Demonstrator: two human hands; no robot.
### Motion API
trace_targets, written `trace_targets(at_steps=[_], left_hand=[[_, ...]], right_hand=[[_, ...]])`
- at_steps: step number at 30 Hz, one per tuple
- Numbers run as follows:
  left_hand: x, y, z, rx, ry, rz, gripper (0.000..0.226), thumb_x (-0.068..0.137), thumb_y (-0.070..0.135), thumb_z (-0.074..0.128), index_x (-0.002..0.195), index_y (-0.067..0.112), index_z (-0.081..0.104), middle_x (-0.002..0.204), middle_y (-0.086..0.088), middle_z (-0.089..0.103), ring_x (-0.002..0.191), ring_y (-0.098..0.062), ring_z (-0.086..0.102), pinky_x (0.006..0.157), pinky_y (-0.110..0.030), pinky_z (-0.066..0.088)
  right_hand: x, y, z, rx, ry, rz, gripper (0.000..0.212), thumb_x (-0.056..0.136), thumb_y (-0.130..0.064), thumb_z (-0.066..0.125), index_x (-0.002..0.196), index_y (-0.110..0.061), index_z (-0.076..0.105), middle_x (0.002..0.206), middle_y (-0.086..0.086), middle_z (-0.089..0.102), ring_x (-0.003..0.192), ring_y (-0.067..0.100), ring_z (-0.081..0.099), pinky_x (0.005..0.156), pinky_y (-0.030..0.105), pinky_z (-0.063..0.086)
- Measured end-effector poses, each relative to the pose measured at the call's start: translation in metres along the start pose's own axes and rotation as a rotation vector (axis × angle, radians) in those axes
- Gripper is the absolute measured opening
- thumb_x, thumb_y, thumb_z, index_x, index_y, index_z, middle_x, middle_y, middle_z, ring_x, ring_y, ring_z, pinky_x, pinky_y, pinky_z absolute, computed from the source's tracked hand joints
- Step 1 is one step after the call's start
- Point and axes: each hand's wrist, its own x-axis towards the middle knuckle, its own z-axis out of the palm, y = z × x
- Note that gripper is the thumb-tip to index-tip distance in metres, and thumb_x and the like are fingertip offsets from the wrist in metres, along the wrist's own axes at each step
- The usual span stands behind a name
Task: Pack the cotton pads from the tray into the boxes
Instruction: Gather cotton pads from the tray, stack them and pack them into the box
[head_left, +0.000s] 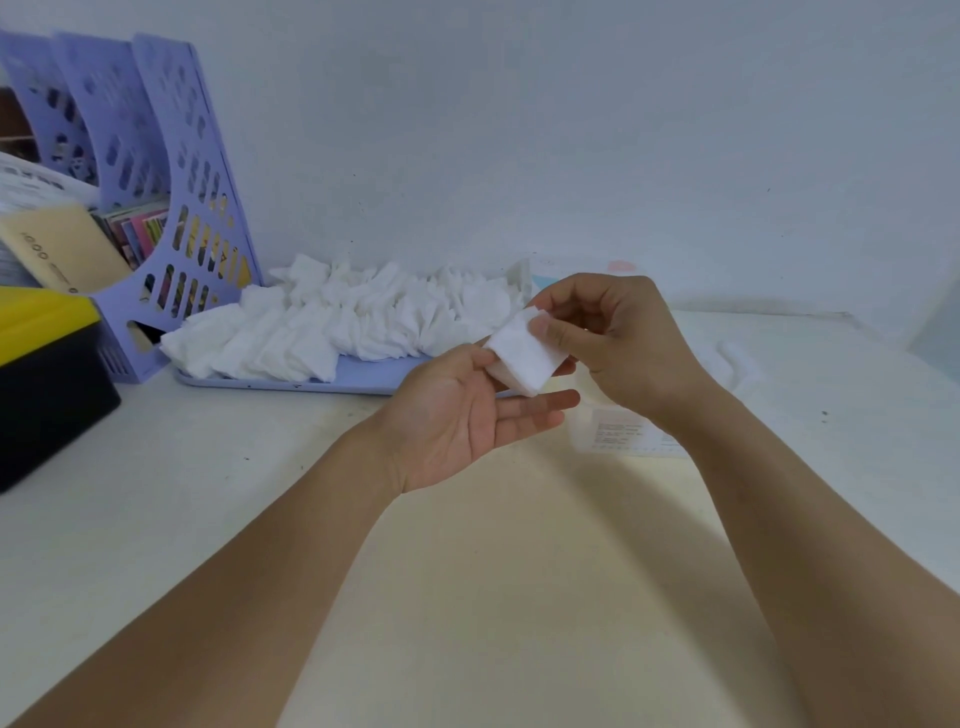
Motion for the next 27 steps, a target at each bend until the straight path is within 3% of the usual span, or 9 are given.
trace_targets(at_steps=[5,9,11,14,18,20,22,24,27], left_hand=[[0.002,0.000,0.001,0.090,0.081,0.050,0.056,0.096,0.044,0.047,0.139,0.008,0.054,0.125,-0.024,0.067,0.091,-0.028,0.072,0.074,-0.032,0.061],[0.008,-0.007,-0.001,0.259,0.296,0.162,0.026,0.101,0.005,0.048,0.124,-0.001,0.056,0.103,-0.025,0.067,0.064,-0.019,0.065,0.055,-0.026,0.053],[0.008,-0.008,-0.002,0.256,0.329,0.175,0.027,0.095,0.003,0.051,0.121,0.000,0.054,0.093,-0.021,0.059,0.057,-0.019,0.056,0.046,-0.026,0.045],[0.010,-0.011,0.001,0.305,0.317,0.159,0.035,0.084,0.008,0.051,0.118,0.012,0.054,0.074,-0.005,0.055,0.053,-0.015,0.045,0.041,-0.024,0.034],[0.014,-0.016,0.011,0.231,0.353,0.178,0.020,0.093,0.005,0.039,0.108,0.010,0.049,0.065,0.000,0.049,0.051,-0.013,0.037,0.039,-0.023,0.028],[0.016,-0.015,0.014,0.135,0.353,0.203,0.023,0.094,0.007,0.036,0.107,0.007,0.055,0.071,-0.003,0.049,0.052,-0.012,0.036,0.040,-0.023,0.028],[0.018,-0.011,0.017,0.081,0.335,0.212,0.025,0.094,0.010,0.036,0.106,0.005,0.057,0.079,-0.007,0.050,0.053,-0.012,0.036,0.040,-0.023,0.031],[0.023,-0.010,0.019,0.092,0.340,0.213,0.027,0.097,0.014,0.037,0.112,0.006,0.058,0.087,-0.012,0.052,0.055,-0.012,0.040,0.043,-0.024,0.036],[0.032,-0.018,0.021,0.377,0.470,0.309,0.014,0.102,0.021,0.047,0.113,0.014,0.054,0.099,-0.005,0.056,0.068,-0.013,0.055,0.056,-0.027,0.045]], right_hand=[[-0.001,-0.001,0.002,-0.026,-0.001,-0.003,0.007,0.092,0.000,0.069,0.097,-0.002,0.073,0.086,0.015,0.072,0.064,0.012,0.064,0.057,0.025,0.053],[-0.004,-0.005,0.017,-0.158,0.130,0.140,0.040,0.097,-0.040,0.064,0.133,-0.024,0.060,0.126,-0.007,0.063,0.108,0.006,0.061,0.088,0.022,0.047],[-0.005,-0.009,0.024,-0.118,0.032,0.283,0.061,0.098,-0.060,0.046,0.151,-0.028,0.040,0.145,-0.012,0.048,0.130,0.006,0.047,0.099,0.023,0.036],[-0.008,-0.015,0.030,-0.090,-0.147,0.312,0.071,0.097,-0.068,0.033,0.155,-0.028,0.031,0.148,-0.013,0.045,0.137,0.007,0.042,0.106,0.026,0.031],[-0.008,-0.021,0.025,-0.080,-0.172,0.298,0.065,0.101,-0.058,0.038,0.158,-0.029,0.025,0.135,-0.021,0.041,0.127,-0.001,0.038,0.106,0.024,0.027],[-0.005,-0.023,0.018,-0.067,-0.130,0.291,0.062,0.100,-0.052,0.050,0.155,-0.031,0.031,0.132,-0.017,0.049,0.123,0.002,0.047,0.101,0.025,0.035],[-0.002,-0.023,0.007,-0.085,-0.101,0.259,0.054,0.095,-0.041,0.065,0.144,-0.027,0.047,0.113,-0.007,0.064,0.100,0.006,0.063,0.085,0.025,0.046],[0.001,-0.025,-0.003,-0.061,-0.104,0.237,0.035,0.092,-0.024,0.071,0.126,-0.018,0.062,0.082,0.000,0.068,0.067,0.010,0.062,0.064,0.023,0.046],[0.006,-0.019,-0.023,-0.053,0.146,0.283,0.023,0.086,-0.015,0.076,0.108,-0.015,0.071,0.070,0.001,0.067,0.054,0.012,0.056,0.056,0.023,0.043]])
